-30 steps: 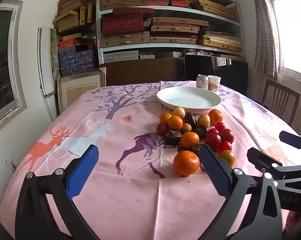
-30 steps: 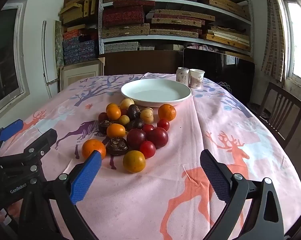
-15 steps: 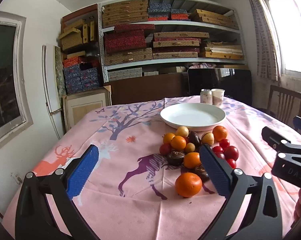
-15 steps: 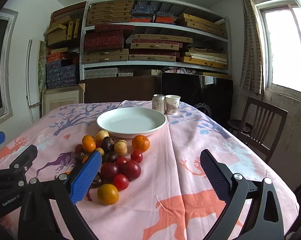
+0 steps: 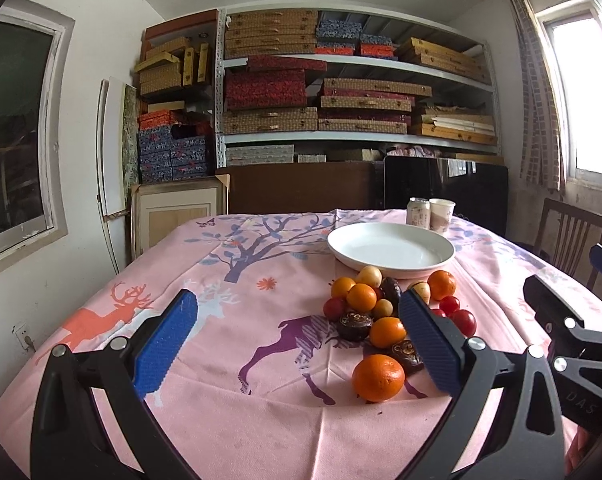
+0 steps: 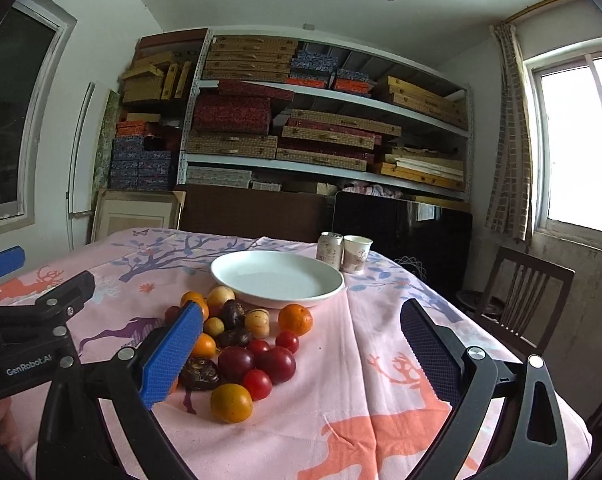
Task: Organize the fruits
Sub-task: 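Move both tools toward the fruit pile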
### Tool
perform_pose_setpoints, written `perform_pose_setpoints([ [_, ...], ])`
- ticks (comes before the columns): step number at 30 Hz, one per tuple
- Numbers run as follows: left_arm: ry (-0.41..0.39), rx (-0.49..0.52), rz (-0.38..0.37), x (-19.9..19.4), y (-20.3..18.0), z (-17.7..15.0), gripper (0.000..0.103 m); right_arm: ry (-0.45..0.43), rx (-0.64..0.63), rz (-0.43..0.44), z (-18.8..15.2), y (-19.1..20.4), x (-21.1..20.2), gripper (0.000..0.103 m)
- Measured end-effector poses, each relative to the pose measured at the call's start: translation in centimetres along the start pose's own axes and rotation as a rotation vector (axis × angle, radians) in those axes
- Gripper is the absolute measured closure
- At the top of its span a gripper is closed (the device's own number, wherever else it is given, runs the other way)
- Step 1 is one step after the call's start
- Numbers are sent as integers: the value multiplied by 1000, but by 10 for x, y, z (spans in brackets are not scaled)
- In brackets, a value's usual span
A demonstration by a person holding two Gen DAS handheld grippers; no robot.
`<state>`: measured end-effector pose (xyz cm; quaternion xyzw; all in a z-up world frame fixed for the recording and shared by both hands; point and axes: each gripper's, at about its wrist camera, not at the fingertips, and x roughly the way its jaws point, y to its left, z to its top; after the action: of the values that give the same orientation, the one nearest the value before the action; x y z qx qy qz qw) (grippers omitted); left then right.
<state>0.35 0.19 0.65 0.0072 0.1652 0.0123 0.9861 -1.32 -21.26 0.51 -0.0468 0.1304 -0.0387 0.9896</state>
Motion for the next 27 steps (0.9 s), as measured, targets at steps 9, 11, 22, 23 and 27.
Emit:
perform_pose_setpoints([
  [9,41,57,-26,2,-14,-1,4,79,66,108,2,-13,12,4],
  [11,33,53,-27,0,-13,0,4,104,67,95,1,-12,15,4],
  [22,124,85,-72,-1,-18,4,4,293,45,110,-8,-18,27,4],
  [23,159,98,-89,1,-18,4,4,322,26,127,-9,-17,28,4],
  [27,312,173,-223,12,-15,-4,4,474,22,244,-15,-21,36,4],
])
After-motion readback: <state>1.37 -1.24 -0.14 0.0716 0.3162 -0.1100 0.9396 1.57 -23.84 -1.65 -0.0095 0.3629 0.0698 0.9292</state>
